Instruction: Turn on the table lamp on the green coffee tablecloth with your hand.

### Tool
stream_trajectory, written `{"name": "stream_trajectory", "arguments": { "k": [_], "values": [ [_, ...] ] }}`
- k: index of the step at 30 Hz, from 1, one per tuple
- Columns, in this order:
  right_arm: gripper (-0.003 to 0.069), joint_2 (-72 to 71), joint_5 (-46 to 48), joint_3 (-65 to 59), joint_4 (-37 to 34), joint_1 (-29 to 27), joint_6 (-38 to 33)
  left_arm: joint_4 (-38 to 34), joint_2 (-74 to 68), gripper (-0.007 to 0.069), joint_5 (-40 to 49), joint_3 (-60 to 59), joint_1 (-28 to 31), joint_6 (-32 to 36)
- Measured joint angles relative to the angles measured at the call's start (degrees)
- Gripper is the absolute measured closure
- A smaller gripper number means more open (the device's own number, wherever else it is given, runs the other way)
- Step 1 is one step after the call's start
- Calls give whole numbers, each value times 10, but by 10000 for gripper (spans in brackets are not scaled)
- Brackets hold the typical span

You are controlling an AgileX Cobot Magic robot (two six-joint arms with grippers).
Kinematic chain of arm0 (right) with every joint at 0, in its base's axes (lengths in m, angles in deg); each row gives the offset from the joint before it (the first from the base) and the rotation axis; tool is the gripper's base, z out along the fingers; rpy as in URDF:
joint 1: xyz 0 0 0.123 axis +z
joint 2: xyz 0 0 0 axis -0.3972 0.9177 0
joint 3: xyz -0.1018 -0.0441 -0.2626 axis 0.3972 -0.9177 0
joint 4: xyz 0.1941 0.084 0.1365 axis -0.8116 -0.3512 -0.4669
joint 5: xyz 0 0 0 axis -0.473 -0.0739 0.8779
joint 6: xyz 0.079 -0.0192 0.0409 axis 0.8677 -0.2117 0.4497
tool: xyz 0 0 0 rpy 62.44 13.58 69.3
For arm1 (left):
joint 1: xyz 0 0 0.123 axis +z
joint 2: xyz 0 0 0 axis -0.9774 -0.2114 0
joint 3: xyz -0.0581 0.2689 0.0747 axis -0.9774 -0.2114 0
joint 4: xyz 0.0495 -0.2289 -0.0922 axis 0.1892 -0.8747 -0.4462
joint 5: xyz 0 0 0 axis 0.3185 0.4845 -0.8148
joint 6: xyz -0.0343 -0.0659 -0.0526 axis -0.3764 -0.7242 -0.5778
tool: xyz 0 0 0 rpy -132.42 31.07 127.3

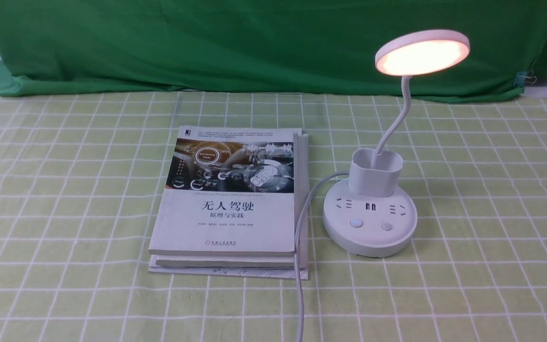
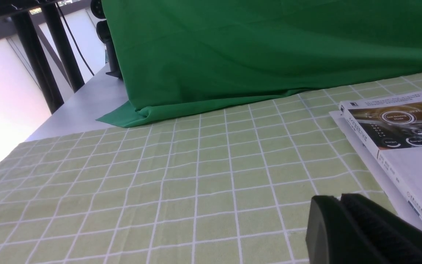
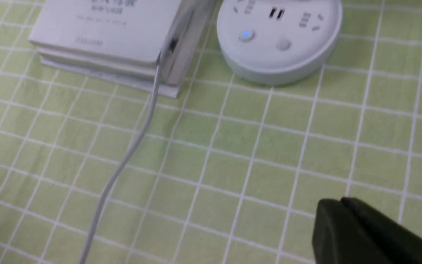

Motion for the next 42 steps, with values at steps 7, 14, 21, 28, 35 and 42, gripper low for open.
{"name": "stream_trajectory", "arguments": {
  "k": [7,14,21,28,35,42],
  "values": [
    [633,-166,-215,-197,33,-137,-86,0,0,606,0,0,0,0],
    [633,-310,-289,-340,35,-205,-120,0,0,606,0,0,0,0],
    [633,-348,-310,-368,36,-213,-92,0,1,606,-1,1,0,0],
    [624,-348,-314,-368,36,-213,-90,0,1,606,0,1,0,0],
    [603,-348,-314,-368,36,-213,-90,0,1,606,0,1,0,0],
    [590,-348,-314,-368,36,-213,-88,0,1,606,0,1,0,0]
  ]
}}
